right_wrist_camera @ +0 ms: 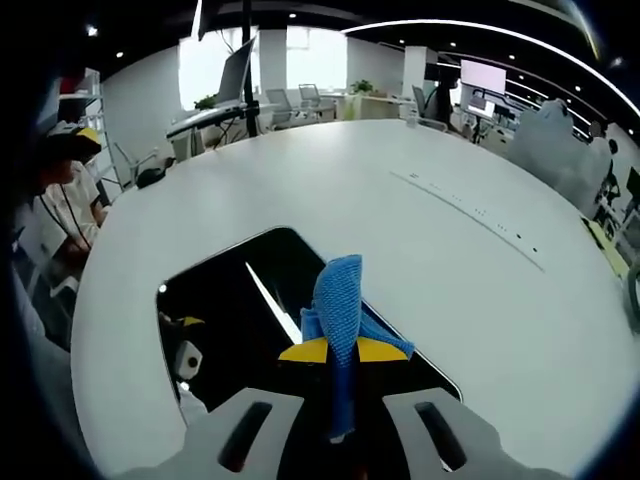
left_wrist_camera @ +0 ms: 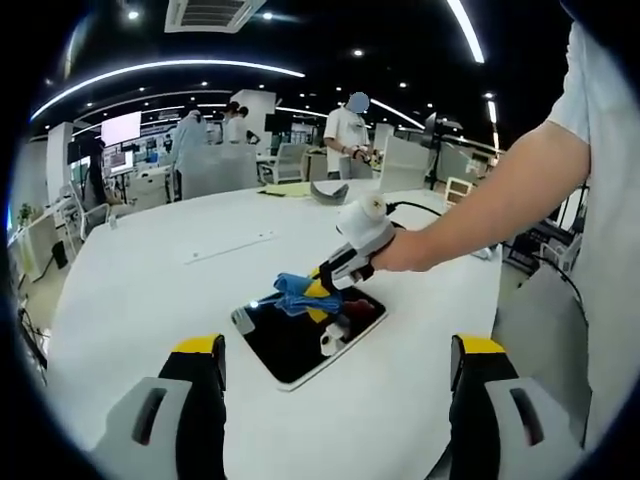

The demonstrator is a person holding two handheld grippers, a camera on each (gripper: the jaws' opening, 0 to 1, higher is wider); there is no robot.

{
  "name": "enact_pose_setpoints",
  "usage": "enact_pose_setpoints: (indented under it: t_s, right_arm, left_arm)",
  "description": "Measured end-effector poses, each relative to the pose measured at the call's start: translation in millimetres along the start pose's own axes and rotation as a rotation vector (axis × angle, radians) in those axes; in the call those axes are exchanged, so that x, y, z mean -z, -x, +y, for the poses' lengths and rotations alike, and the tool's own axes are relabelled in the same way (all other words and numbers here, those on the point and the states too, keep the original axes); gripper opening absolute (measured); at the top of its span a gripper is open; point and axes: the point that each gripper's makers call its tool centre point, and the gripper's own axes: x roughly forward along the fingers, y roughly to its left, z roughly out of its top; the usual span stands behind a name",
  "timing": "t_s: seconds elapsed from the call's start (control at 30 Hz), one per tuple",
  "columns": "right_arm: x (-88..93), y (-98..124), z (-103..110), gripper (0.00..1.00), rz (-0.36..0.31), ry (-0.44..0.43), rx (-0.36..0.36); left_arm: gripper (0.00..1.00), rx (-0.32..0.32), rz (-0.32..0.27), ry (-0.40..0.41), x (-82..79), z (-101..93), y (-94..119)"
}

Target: Wipe the mirror surface with the cleaning cloth until all visible marks leave the cleaned area.

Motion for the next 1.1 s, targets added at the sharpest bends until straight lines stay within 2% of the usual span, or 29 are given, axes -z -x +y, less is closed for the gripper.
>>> enact_pose_setpoints:
  t_s: [0.47,1.1]
  right_arm:
    - [18.6,17.9,-18.6,0.02,0.016,-0.014,0.032]
    - [31.3,30.7,-27.3,0.02,0.025,-0.029,0.052]
  left_arm:
    - [0.94,0.000,-0.003,-0.010,-4.6,-4.5,-1.1]
    - [0.93,-0.001,-0.009,-0.028,-11.1,-9.0,-0.3]
